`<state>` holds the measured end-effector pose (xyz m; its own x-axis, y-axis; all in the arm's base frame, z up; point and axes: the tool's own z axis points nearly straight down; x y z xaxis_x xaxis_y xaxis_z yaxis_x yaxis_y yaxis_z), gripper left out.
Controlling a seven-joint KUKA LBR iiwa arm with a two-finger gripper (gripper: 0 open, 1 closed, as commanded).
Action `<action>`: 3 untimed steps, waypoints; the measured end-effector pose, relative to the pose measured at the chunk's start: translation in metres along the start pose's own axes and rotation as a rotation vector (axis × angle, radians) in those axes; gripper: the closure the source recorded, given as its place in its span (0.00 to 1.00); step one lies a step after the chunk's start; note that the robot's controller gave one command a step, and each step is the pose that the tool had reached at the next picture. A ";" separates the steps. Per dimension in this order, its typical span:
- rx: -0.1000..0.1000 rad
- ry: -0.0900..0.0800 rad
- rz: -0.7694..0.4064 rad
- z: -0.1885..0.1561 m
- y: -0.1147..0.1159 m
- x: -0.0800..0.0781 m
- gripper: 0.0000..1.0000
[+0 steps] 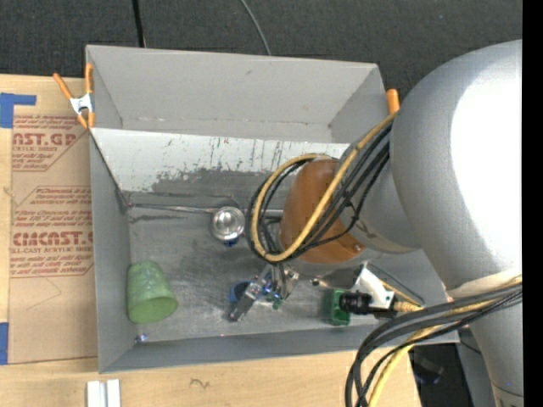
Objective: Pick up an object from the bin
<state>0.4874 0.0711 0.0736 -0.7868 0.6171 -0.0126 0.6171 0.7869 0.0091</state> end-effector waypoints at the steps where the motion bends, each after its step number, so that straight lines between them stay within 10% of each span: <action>1: 0.006 0.014 -0.004 0.002 0.000 0.004 1.00; 2: 0.009 0.013 -0.005 -0.005 0.000 0.005 1.00; 3: 0.004 0.008 -0.006 -0.092 0.002 0.003 1.00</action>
Offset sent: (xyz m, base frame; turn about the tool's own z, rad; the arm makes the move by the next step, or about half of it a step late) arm 0.0000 0.0000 0.0000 0.0000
